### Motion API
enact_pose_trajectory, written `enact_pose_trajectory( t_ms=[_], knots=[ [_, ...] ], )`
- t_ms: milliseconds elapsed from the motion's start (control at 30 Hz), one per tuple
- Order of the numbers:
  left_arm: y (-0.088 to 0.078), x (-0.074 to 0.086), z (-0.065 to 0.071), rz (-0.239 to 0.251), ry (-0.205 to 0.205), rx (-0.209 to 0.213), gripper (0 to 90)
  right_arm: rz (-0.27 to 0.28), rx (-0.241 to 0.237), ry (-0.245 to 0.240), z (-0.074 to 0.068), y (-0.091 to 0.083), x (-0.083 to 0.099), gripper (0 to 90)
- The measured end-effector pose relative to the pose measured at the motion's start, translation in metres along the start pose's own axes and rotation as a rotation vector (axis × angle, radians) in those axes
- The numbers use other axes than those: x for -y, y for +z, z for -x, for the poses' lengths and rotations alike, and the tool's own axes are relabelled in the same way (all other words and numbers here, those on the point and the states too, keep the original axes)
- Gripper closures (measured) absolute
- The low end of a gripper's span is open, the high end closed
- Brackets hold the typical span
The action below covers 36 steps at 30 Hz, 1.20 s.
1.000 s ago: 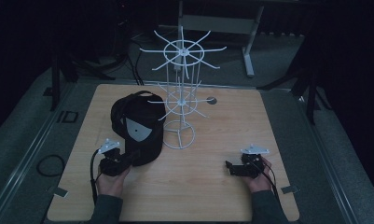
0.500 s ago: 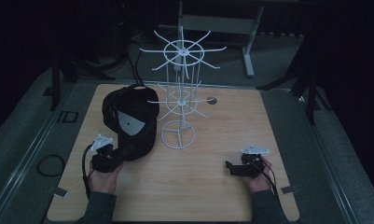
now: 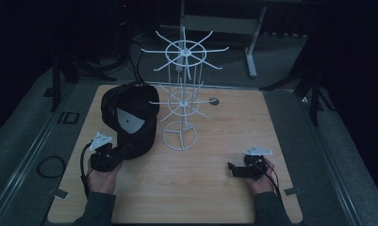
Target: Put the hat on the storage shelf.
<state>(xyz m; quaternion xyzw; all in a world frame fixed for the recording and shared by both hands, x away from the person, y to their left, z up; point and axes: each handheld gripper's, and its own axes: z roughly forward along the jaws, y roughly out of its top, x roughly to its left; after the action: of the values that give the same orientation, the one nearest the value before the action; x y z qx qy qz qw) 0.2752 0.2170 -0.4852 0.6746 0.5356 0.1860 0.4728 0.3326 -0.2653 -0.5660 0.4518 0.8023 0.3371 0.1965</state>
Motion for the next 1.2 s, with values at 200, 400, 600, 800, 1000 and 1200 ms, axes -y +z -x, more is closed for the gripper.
enact_pose_trajectory(
  t_ms=[200, 400, 600, 800, 1000, 1200],
  knots=[
    [-0.004, -0.001, 0.002, -0.001, 0.020, -0.012, 86.7, 0.000, -0.001, -0.001, 0.000, 0.000, 0.000, 11.3],
    [-0.007, -0.002, 0.004, 0.005, 0.037, -0.035, 86.7, -0.001, -0.002, -0.001, 0.000, 0.000, 0.000, 11.3],
    [-0.011, -0.004, 0.006, 0.015, 0.045, -0.052, 86.7, 0.000, -0.003, -0.001, 0.000, 0.000, 0.000, 11.3],
    [-0.015, -0.006, 0.008, 0.027, 0.062, -0.082, 86.8, 0.000, -0.002, 0.000, 0.000, 0.000, 0.000, 11.3],
    [-0.021, -0.009, 0.011, 0.046, 0.076, -0.095, 86.8, 0.000, -0.002, 0.000, 0.000, 0.000, 0.000, 11.3],
    [-0.024, -0.012, 0.011, 0.065, 0.074, -0.106, 86.8, 0.001, -0.002, -0.002, 0.000, 0.000, 0.000, 11.3]
  ],
)
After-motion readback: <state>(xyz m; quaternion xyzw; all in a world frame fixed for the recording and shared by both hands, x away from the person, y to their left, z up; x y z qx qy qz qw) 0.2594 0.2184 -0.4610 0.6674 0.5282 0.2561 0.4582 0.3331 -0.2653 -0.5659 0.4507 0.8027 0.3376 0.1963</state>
